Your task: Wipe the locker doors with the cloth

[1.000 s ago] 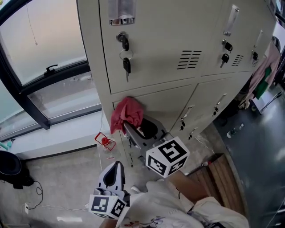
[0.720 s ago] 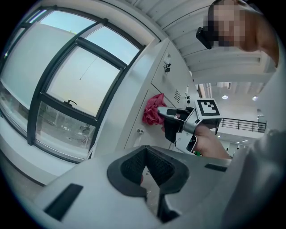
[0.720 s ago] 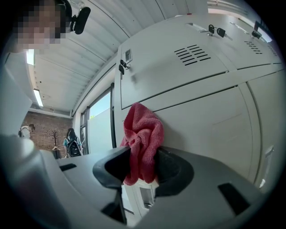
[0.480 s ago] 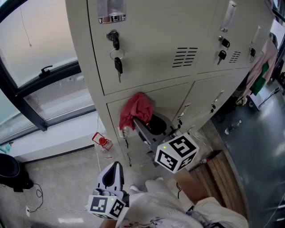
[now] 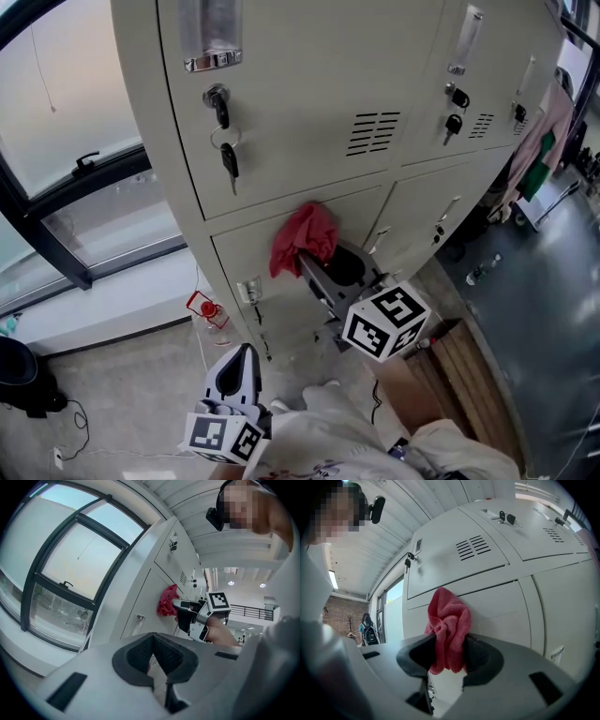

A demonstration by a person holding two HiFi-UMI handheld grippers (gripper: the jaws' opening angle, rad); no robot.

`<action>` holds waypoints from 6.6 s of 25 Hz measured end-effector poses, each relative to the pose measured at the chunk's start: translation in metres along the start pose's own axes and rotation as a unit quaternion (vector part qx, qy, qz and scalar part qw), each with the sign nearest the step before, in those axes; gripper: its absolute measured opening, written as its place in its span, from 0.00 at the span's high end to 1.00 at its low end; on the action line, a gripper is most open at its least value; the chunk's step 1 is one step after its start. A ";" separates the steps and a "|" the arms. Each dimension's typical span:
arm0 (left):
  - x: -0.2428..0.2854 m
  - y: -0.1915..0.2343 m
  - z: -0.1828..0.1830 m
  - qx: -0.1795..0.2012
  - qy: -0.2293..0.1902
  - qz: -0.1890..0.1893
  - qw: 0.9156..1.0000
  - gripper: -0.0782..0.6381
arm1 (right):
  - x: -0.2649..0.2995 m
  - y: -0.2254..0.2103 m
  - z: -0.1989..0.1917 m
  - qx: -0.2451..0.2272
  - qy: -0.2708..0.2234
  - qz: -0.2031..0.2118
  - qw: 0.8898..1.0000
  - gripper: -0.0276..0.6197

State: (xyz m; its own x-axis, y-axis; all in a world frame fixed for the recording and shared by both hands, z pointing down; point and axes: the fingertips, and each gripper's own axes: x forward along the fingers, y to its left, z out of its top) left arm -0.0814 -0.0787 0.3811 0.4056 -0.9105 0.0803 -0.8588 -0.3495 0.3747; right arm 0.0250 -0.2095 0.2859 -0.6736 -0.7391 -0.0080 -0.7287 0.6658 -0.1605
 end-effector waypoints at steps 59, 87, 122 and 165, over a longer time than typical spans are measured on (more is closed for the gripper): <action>-0.003 -0.002 -0.008 -0.005 0.016 -0.014 1.000 0.89 | -0.022 -0.053 -0.048 -0.047 0.009 -0.187 0.981 0.71; -0.036 0.011 0.003 -0.008 -0.012 0.038 0.999 0.89 | 0.029 0.070 -0.092 -0.113 0.043 -0.032 0.992 0.71; -0.027 -0.011 -0.007 -0.005 0.001 0.023 1.000 0.89 | 0.012 0.018 -0.112 -0.129 0.065 -0.056 0.988 0.70; -0.022 -0.016 -0.012 0.000 0.012 0.005 1.000 0.89 | -0.055 -0.141 -0.127 -0.088 0.080 -0.262 0.958 0.70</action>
State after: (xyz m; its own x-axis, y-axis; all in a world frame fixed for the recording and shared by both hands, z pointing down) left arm -0.0725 -0.0498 0.3846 0.4048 -0.9083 0.1057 -0.8626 -0.3409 0.3737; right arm 0.1489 -0.2502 0.4347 -0.2090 -0.9608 0.1821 -0.9721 0.2244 0.0678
